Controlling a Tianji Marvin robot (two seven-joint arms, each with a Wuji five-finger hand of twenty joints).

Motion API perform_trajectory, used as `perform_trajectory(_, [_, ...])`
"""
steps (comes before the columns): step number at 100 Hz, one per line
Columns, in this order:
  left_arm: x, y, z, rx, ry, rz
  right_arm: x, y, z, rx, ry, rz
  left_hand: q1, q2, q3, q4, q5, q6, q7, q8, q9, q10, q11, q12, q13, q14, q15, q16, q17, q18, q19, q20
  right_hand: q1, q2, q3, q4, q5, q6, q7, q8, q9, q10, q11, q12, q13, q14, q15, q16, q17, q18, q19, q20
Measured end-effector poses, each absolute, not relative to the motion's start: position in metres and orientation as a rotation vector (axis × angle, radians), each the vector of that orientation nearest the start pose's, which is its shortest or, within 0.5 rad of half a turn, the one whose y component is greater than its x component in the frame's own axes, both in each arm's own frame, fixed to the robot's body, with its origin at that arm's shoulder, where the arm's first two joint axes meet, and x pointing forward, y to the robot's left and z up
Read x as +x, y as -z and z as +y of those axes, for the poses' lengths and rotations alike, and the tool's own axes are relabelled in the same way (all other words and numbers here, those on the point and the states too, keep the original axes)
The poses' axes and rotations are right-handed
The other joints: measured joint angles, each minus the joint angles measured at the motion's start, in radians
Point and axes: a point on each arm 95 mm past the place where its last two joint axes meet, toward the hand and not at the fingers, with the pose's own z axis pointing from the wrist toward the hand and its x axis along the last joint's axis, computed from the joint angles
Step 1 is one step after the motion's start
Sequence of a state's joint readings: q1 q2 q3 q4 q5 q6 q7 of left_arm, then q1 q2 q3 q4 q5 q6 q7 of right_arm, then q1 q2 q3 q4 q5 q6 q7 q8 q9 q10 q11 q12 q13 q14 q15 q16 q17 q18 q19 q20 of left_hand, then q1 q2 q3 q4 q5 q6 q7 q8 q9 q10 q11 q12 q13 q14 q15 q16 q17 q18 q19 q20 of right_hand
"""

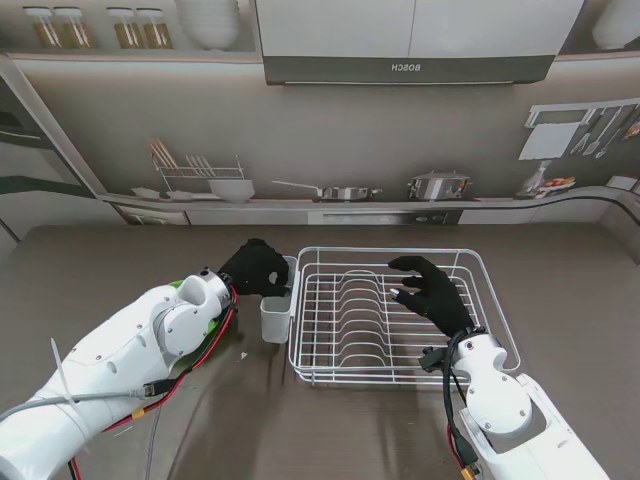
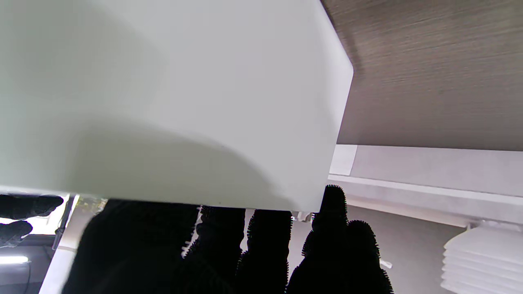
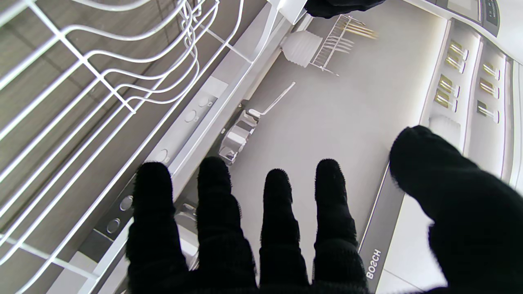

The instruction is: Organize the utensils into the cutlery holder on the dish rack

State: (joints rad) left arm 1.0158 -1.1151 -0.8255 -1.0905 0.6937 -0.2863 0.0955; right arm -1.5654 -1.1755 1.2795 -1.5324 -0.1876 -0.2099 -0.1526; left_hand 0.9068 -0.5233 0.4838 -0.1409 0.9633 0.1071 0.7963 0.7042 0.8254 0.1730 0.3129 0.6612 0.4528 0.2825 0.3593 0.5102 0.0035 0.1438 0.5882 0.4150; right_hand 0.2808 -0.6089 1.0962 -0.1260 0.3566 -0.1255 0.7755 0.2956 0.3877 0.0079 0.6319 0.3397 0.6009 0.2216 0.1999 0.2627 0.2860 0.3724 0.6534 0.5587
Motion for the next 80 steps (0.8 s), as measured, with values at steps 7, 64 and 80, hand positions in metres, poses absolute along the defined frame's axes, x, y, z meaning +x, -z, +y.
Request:
perform_trajectory(7, [0.514, 0.312, -0.033, -1.122, 1.726, 1.679, 0.411, 0.316, -0.012, -2.085, 2.51, -0.874, 0.0, 0.0, 0.0, 0.0, 0.0, 0.0, 0.0, -0.003, 0.0, 0.005, 0.0, -0.007, 0.0, 0.001, 0.0, 0.0, 0.0, 0.0, 0.0, 0.0, 0.0, 0.0, 0.0, 0.0, 0.0, 0.0, 0.0, 0.0, 0.0, 0.0, 0.0, 0.0, 0.0, 0.0, 0.0, 0.0, 0.0, 0.0, 0.0, 0.0])
perform_trajectory(64, [0.503, 0.311, -0.029, -1.162, 1.719, 1.645, 0.41, 0.317, -0.012, -2.087, 2.504, -0.87, 0.001, 0.008, 0.004, 0.001, -0.027, -0.004, -0.084, -0.136, 0.0, 0.033, -0.046, -0.048, 0.015, 0.002, -0.001, 0.0, -0.001, 0.0, -0.036, 0.0, 0.0, 0.0, 0.0, 0.0, 0.0, 0.001, 0.0, 0.0, 0.0, 0.0, 0.0, 0.0, 0.0, 0.0, 0.0, 0.0, 0.0, 0.0, -0.001, 0.003])
perform_trajectory(80, [0.502, 0.309, -0.028, -1.162, 1.71, 1.661, 0.41, 0.317, -0.012, -2.088, 2.504, -0.868, 0.001, 0.012, 0.004, 0.001, -0.032, 0.007, -0.126, -0.159, 0.0, 0.038, -0.058, -0.061, 0.015, 0.001, -0.001, 0.0, -0.001, 0.0, -0.061, 0.0, 0.0, 0.0, 0.0, 0.0, 0.0, 0.001, 0.0, 0.0, 0.0, 0.0, 0.0, 0.0, 0.0, 0.0, 0.0, 0.0, 0.008, 0.0, -0.002, 0.011])
